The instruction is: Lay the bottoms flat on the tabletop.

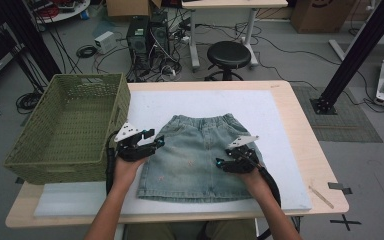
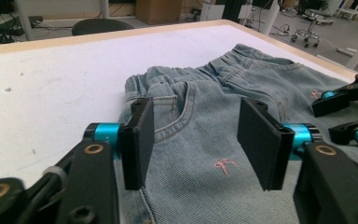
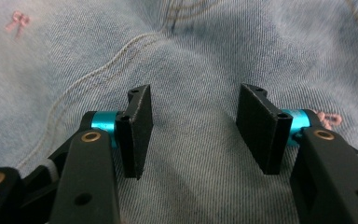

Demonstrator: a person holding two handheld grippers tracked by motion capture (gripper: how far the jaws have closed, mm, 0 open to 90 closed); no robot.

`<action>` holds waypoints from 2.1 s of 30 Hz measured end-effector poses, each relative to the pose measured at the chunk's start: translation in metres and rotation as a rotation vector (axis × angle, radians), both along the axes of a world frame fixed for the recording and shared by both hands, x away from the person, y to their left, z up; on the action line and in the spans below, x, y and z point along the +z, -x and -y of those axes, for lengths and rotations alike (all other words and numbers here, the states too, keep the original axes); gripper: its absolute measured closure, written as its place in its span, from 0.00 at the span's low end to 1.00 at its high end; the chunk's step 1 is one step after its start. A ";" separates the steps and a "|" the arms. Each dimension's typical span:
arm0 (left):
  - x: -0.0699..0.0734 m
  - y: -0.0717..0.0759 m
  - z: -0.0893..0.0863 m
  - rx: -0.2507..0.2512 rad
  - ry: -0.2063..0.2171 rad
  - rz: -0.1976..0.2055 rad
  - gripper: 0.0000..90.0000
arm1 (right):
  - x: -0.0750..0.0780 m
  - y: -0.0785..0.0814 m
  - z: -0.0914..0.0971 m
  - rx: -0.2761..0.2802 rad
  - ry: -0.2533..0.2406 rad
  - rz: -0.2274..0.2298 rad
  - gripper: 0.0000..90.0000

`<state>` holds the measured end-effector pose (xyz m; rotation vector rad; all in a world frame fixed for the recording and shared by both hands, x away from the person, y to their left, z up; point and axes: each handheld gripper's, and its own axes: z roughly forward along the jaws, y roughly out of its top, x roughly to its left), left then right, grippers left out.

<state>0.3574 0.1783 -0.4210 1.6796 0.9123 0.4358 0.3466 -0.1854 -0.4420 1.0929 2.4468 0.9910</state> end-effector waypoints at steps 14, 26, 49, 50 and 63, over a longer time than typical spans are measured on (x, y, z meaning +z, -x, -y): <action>0.003 0.004 0.002 -0.023 0.020 -0.010 0.39 | 0.009 0.003 -0.052 0.078 -0.036 0.025 0.50; 0.003 0.007 0.001 -0.037 0.019 -0.005 0.37 | 0.010 0.023 -0.048 0.192 -0.043 0.062 0.44; 0.001 0.007 0.004 -0.043 0.003 -0.010 0.37 | 0.010 0.058 0.005 0.192 -0.048 0.088 0.70; 0.001 0.007 0.004 -0.044 0.003 -0.010 0.37 | 0.008 0.060 0.001 0.212 -0.054 0.073 0.70; -0.001 0.007 0.003 -0.044 -0.002 -0.015 0.37 | -0.006 0.068 -0.023 0.311 -0.032 0.034 0.88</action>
